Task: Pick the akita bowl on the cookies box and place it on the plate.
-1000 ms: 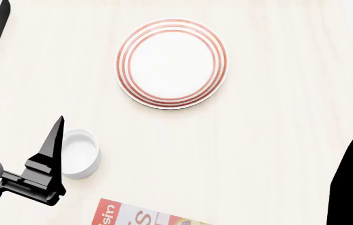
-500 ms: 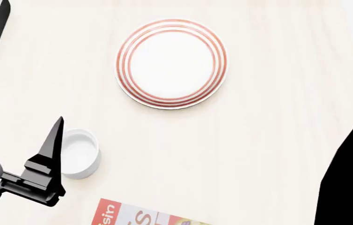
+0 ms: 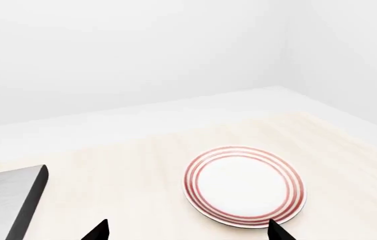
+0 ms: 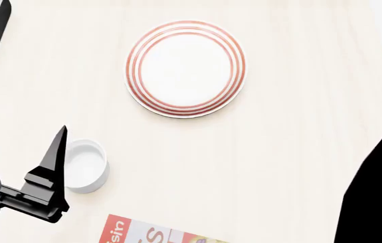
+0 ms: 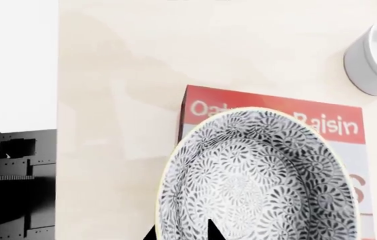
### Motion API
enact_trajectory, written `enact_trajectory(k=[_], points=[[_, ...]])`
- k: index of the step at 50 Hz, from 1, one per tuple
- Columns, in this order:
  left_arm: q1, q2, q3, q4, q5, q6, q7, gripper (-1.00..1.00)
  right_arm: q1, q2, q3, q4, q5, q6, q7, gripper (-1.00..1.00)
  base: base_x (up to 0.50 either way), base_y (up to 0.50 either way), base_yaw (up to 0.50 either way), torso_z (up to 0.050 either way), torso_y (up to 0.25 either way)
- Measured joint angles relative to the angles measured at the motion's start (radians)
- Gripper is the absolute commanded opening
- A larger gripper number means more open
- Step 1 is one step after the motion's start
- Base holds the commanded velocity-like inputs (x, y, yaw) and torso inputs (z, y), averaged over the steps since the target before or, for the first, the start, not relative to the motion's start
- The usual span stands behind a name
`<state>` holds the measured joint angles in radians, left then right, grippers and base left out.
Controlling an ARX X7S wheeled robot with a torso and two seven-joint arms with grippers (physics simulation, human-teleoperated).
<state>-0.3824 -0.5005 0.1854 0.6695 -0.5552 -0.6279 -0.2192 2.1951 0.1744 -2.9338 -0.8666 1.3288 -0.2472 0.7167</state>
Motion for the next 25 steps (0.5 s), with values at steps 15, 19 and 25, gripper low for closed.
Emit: enact_trajectory(k=[15,19,25], points=[[0.002,-0.003,0.002,0.003,-0.004,0.003,-0.004,1.00,0.028,0.002,0.027,-0.028,-0.016,0.057,0.040,-1.00,0.00,0.00,0.00,0.000,0.000],[0.003,-0.004,0.002,0.003,-0.006,0.003,-0.005,1.00,0.049,-0.006,0.030,-0.040,-0.018,0.087,0.078,-1.00,0.00,0.00,0.00,0.000,0.000],[0.003,-0.005,0.002,0.004,-0.008,0.003,-0.006,1.00,0.094,0.012,0.046,-0.052,0.001,0.164,0.130,-1.00,0.00,0.00,0.00,0.000,0.000]])
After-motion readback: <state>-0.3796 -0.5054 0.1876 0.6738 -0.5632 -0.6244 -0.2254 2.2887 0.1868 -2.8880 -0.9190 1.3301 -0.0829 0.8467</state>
